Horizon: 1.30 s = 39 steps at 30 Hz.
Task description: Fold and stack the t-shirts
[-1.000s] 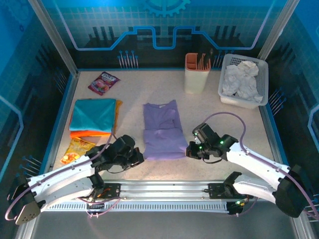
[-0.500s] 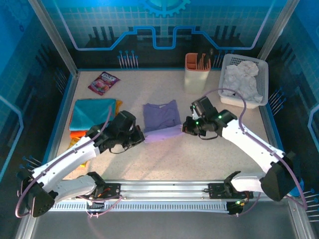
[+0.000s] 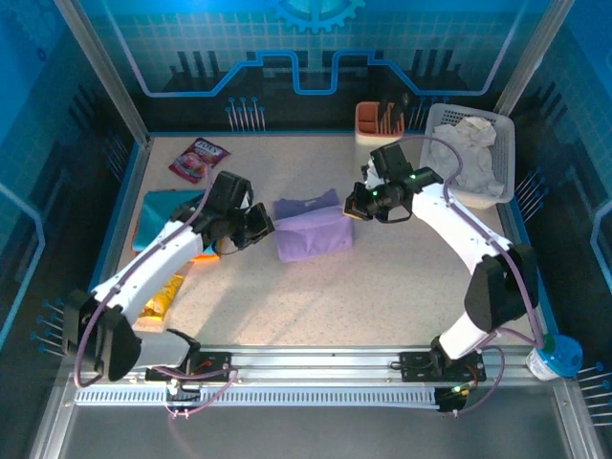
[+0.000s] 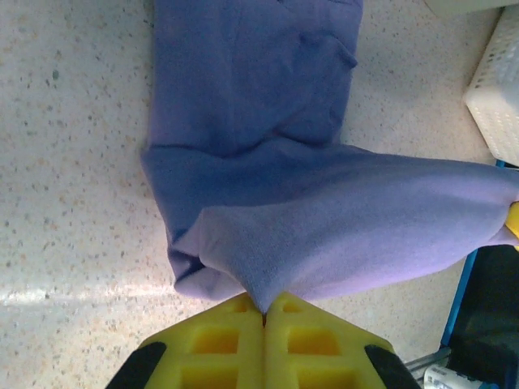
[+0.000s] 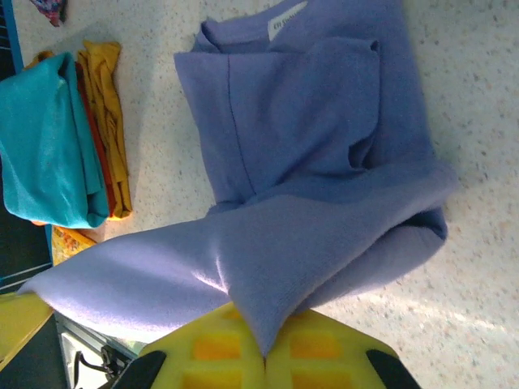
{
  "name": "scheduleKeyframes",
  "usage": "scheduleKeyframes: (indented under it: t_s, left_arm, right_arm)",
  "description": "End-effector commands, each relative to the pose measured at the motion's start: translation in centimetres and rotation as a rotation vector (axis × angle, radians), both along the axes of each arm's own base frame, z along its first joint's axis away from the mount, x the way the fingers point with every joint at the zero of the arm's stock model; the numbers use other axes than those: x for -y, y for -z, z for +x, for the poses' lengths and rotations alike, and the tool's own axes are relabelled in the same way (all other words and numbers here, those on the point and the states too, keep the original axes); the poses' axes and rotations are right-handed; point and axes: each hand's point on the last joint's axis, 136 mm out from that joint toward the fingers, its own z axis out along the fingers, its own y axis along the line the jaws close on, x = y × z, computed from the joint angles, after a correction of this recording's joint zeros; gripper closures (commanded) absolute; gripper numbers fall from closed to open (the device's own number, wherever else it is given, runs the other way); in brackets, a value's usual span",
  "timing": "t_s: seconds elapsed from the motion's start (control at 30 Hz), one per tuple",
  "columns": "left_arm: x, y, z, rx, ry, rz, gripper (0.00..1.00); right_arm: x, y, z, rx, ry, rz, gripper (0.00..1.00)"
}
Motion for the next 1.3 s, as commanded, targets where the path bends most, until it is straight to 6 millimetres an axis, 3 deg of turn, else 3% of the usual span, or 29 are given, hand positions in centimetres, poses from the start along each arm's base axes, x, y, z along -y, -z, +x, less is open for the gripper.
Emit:
scheduleKeyframes:
  t_s: [0.0, 0.8, 1.27]
  left_arm:
    - [0.5, -1.2, 2.2, 0.044, 0.053, -0.034, 1.00]
    - [-1.4, -0.2, 11.2, 0.071, 0.107, 0.079, 1.00]
    - [-4.0, 3.7, 15.7, 0.060, 0.080, 0.076, 1.00]
  right_arm:
    - [-0.1, -1.3, 1.6, 0.026, -0.018, 0.027, 1.00]
    - [-1.8, 0.3, 10.6, 0.038, -0.012, 0.060, 1.00]
    - [-2.3, 2.6, 14.8, 0.052, 0.009, 0.092, 1.00]
